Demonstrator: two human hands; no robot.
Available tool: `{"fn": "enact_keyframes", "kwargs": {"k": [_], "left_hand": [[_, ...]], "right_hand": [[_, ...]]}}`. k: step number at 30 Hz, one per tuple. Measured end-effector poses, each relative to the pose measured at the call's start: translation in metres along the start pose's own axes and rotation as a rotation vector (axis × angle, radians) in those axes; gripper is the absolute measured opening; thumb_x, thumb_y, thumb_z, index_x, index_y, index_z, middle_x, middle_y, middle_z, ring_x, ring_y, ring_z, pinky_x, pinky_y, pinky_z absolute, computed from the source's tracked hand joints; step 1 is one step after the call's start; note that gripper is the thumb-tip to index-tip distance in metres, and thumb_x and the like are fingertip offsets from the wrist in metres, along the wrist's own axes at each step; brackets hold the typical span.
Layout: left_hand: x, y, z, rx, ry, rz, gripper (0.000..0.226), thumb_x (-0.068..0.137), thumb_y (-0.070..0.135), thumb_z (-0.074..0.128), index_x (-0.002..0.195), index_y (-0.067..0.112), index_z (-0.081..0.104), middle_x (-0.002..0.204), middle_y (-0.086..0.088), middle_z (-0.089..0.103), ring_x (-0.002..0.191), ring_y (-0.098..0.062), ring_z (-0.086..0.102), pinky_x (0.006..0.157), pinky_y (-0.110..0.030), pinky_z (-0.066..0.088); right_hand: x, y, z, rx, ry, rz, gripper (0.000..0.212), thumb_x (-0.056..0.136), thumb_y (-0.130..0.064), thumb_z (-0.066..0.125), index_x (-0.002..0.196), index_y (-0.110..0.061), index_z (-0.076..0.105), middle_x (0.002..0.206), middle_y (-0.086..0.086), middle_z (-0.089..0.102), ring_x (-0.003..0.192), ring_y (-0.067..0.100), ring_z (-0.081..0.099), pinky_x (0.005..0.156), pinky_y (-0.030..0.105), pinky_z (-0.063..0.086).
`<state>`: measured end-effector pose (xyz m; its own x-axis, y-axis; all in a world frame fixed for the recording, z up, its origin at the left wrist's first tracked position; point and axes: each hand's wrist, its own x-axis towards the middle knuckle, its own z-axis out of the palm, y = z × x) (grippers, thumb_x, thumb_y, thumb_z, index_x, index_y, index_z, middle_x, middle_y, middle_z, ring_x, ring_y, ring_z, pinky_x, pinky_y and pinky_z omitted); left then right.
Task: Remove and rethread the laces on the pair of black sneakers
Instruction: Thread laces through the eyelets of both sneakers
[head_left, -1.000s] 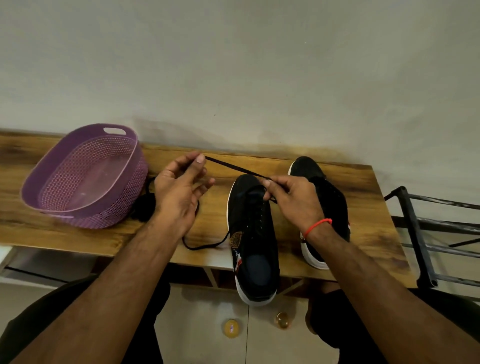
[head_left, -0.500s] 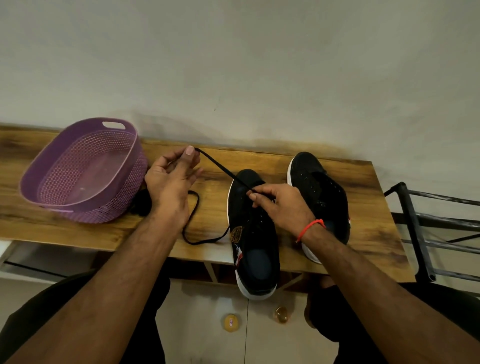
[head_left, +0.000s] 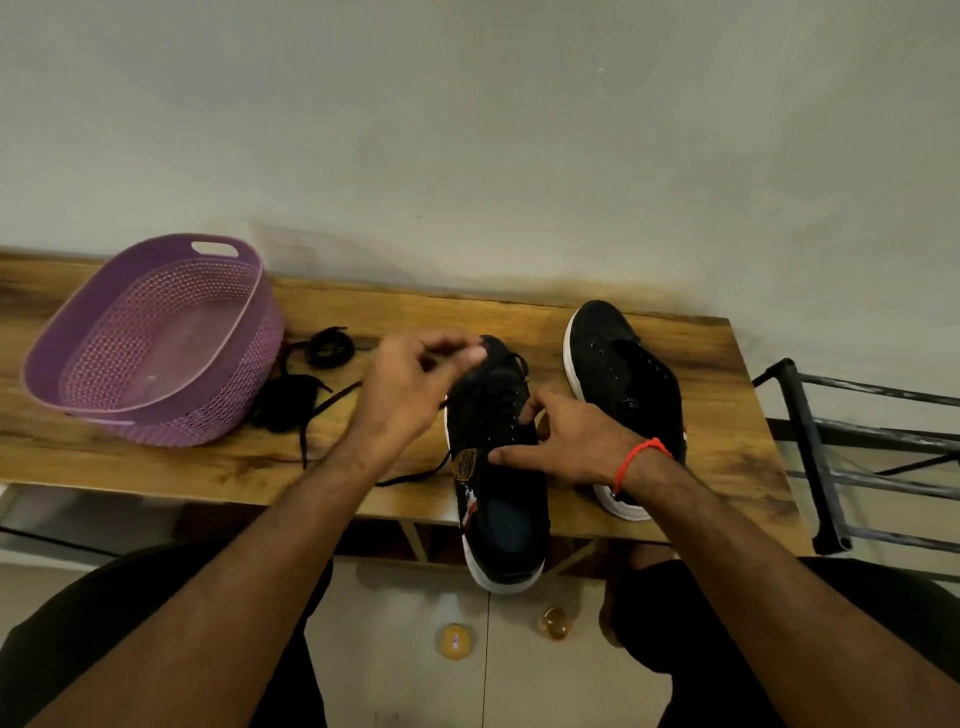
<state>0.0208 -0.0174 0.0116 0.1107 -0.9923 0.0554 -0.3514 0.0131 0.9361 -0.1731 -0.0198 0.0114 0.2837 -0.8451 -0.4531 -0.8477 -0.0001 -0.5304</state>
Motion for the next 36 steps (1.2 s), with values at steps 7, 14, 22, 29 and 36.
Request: {"fn": "enact_keyframes", "kwargs": {"k": [7,14,22,29,36], "left_hand": [[-0.025,-0.012,0.034,0.319,-0.186,0.064,0.016,0.091,0.027,0.073,0.107,0.028,0.076,0.09,0.026,0.064,0.08,0.023,0.053,0.074,0.003,0.04],[-0.025,-0.009,0.033,0.381,-0.156,0.084,0.01,0.09,0.028,0.075,0.097,0.023,0.077,0.086,0.02,0.063,0.079,0.012,0.056,0.068,-0.001,0.042],[-0.02,-0.013,0.032,0.43,-0.18,0.03,0.008,0.088,0.032,0.076,0.093,0.026,0.073,0.1,0.012,0.057,0.093,-0.003,0.054,0.069,-0.009,0.039],[-0.02,-0.011,0.033,0.469,-0.201,-0.008,0.008,0.087,0.033,0.076,0.087,0.029,0.07,0.104,0.012,0.055,0.097,-0.005,0.053,0.067,-0.01,0.037],[-0.02,-0.008,0.032,0.501,-0.212,-0.021,0.008,0.088,0.032,0.075,0.089,0.026,0.072,0.105,0.012,0.052,0.096,-0.002,0.047,0.064,-0.01,0.032]], "right_hand": [[-0.007,0.004,-0.004,0.122,0.033,-0.049,0.034,0.09,-0.04,0.064,0.122,-0.028,0.061,0.103,-0.003,0.069,0.071,0.002,0.061,0.055,0.013,0.044],[-0.006,0.013,-0.005,0.325,0.021,0.029,0.019,0.097,-0.028,0.054,0.101,-0.032,0.072,0.099,-0.003,0.072,0.092,0.012,0.07,0.068,0.037,0.063],[-0.005,0.015,-0.009,0.427,-0.041,0.092,0.022,0.101,-0.023,0.051,0.113,-0.026,0.07,0.108,-0.004,0.069,0.095,0.01,0.069,0.07,0.039,0.063],[-0.003,0.016,-0.009,0.425,-0.03,0.094,0.022,0.1,-0.022,0.053,0.115,-0.025,0.069,0.11,0.0,0.069,0.094,0.013,0.07,0.065,0.035,0.063],[-0.004,0.014,-0.01,0.435,-0.05,0.1,0.025,0.102,-0.02,0.052,0.121,-0.022,0.067,0.115,0.003,0.067,0.098,0.013,0.068,0.065,0.036,0.063]]}}
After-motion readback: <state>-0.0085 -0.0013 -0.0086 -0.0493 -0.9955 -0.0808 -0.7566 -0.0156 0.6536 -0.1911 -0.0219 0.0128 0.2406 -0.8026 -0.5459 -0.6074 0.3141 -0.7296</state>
